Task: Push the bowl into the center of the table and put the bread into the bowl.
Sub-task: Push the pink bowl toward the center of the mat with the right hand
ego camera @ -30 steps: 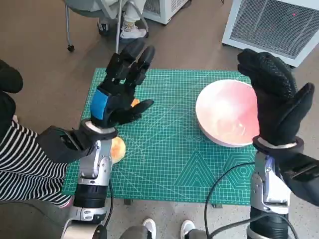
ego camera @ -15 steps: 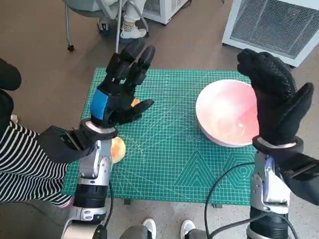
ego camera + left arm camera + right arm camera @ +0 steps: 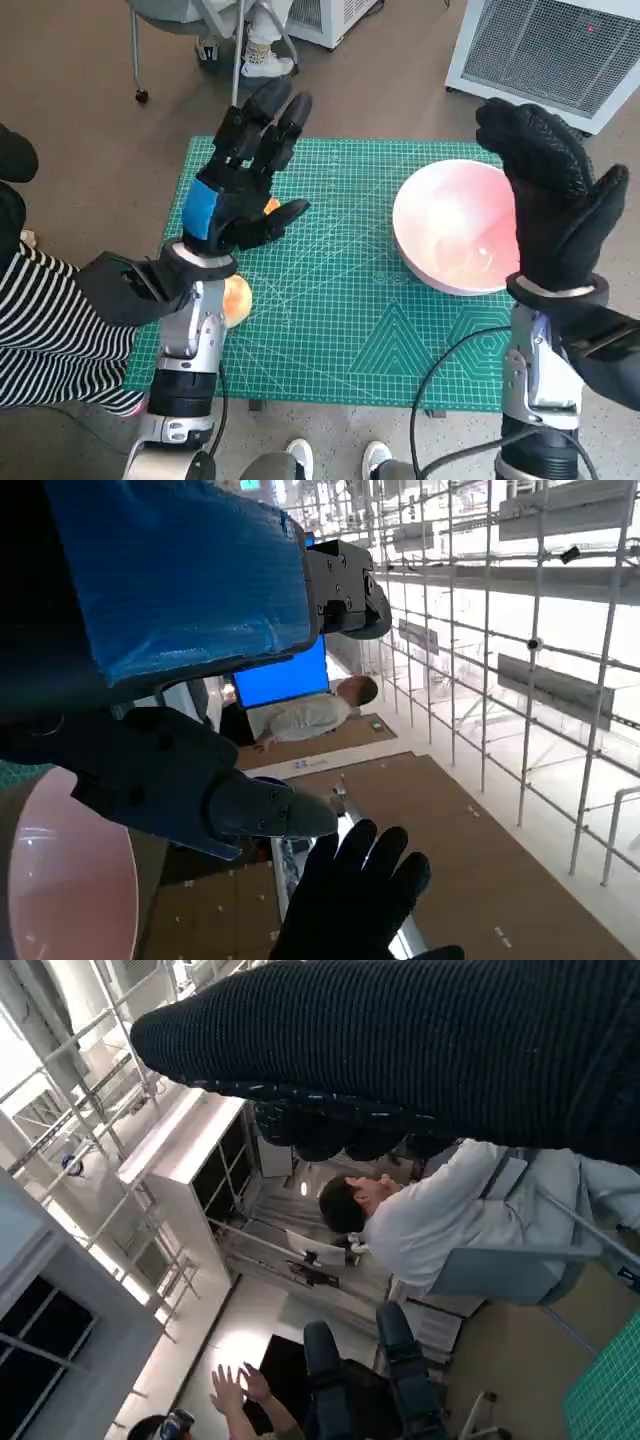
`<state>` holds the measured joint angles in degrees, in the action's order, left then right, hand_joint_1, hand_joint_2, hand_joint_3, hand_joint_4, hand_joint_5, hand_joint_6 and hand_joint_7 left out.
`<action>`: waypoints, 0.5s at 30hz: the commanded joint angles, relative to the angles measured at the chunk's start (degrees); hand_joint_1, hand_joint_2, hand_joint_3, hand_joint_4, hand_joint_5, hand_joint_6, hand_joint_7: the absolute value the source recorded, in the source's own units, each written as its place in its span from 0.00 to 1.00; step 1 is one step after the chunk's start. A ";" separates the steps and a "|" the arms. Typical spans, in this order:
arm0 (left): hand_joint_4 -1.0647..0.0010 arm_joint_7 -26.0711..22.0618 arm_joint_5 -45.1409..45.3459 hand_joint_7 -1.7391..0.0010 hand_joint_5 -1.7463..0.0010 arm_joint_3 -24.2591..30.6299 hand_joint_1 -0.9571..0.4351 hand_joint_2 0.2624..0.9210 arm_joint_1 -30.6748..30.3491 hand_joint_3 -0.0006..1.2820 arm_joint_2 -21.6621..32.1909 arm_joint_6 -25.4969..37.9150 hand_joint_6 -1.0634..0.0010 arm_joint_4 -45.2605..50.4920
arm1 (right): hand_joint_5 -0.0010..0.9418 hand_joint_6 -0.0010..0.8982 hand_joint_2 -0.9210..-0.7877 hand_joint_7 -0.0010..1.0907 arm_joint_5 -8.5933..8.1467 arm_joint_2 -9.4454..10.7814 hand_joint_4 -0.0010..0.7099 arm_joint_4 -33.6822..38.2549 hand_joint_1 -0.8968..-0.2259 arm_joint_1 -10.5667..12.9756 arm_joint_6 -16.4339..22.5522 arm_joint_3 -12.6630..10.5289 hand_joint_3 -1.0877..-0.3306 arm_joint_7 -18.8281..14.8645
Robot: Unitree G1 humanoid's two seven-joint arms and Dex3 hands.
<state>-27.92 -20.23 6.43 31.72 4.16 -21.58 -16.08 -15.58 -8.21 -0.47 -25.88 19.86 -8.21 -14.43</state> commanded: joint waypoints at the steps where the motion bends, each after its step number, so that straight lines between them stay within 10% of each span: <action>1: 0.87 -0.28 0.02 0.72 1.00 -0.18 0.44 1.00 1.12 0.17 -0.18 -0.10 1.00 -0.72 | 0.00 0.13 0.00 0.37 -0.07 -0.58 0.26 1.02 0.34 0.54 -0.23 -0.73 0.44 -0.17; 15: 0.87 -1.52 -0.63 0.73 1.00 0.72 0.44 1.00 1.36 0.17 0.03 -1.23 1.00 -2.23 | 0.00 0.07 0.00 0.36 -0.49 -7.55 0.23 14.55 0.33 -0.57 5.53 -10.62 0.37 0.12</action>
<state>-28.97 -20.45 6.93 32.29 4.14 -21.92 -17.49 -16.10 -14.24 9.74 -26.37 24.58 -16.51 -15.42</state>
